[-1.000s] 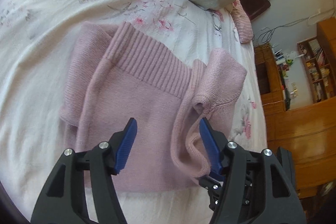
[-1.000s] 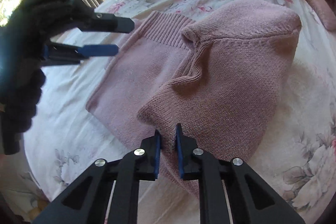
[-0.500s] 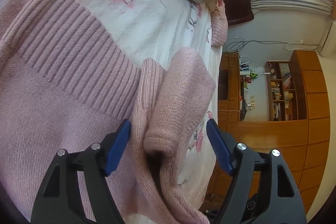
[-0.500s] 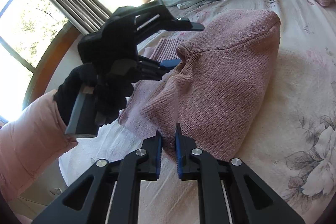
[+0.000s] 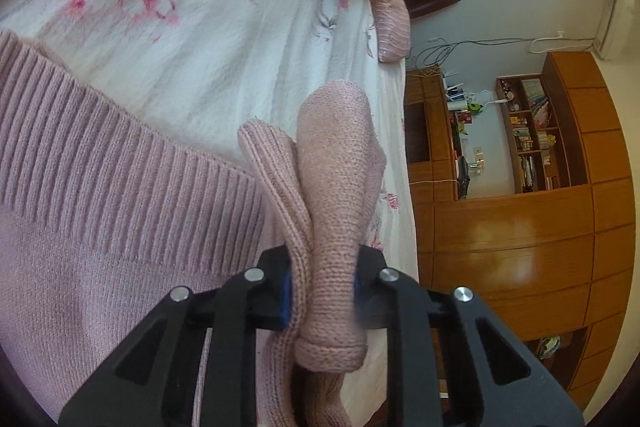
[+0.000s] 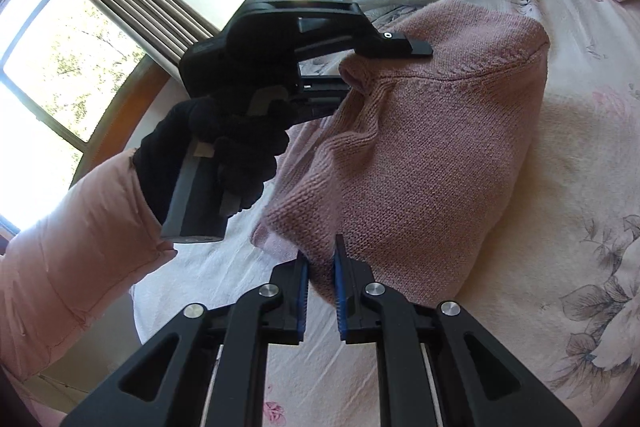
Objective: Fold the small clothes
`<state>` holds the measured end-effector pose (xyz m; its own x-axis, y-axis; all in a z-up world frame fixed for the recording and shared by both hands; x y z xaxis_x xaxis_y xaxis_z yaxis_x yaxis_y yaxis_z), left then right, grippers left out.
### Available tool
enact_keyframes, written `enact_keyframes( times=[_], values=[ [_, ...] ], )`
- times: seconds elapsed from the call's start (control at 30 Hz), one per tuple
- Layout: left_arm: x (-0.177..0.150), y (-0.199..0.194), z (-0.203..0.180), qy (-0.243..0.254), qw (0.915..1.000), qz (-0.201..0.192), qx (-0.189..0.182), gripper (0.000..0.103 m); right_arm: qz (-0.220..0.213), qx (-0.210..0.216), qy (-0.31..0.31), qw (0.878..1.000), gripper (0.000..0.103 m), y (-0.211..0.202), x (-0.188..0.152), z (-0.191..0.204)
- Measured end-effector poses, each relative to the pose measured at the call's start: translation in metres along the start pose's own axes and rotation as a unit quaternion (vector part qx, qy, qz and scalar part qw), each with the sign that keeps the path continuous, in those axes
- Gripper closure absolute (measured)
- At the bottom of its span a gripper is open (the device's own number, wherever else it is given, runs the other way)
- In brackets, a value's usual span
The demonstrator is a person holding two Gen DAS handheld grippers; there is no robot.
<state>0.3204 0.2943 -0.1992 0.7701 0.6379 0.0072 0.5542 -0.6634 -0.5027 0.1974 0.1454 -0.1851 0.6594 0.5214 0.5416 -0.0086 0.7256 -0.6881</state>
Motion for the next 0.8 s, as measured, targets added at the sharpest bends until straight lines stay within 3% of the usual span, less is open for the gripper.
enact_keyframes(
  times=[0.2, 0.4, 0.67, 0.8],
  values=[
    [0.005, -0.067, -0.005, 0.038, 0.9982, -0.046, -0.001, 0.084, -0.006, 0.032, -0.032, 0.999, 0.092, 0.014, 0.013, 0.04],
    [0.014, -0.124, 0.037, 0.034, 0.9951, -0.082, 0.044, 0.084, 0.024, 0.037, -0.069, 0.997, 0.092, 0.061, 0.017, 0.077],
    [0.022, -0.154, 0.116, -0.014, 0.9902, -0.121, 0.068, 0.084, 0.073, 0.013, -0.089, 0.993, 0.092, 0.127, 0.003, 0.1],
    [0.025, -0.147, 0.149, -0.017, 0.9858, -0.125, 0.11, 0.084, 0.097, 0.001, -0.074, 0.992, 0.092, 0.156, -0.012, 0.095]
  ],
)
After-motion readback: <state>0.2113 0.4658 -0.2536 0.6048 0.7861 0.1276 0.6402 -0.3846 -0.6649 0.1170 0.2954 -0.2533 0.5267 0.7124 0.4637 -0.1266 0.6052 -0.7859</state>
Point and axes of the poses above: each gripper's, at about its wrist camera, not at the fingertips, and y roughly the way its jaws point, z to its left, x to its top, the point moved 6 cm from there along y, roughly the way its jaws point, and after that the axes turned 9 degrees about -y, right-handed, at the moved point
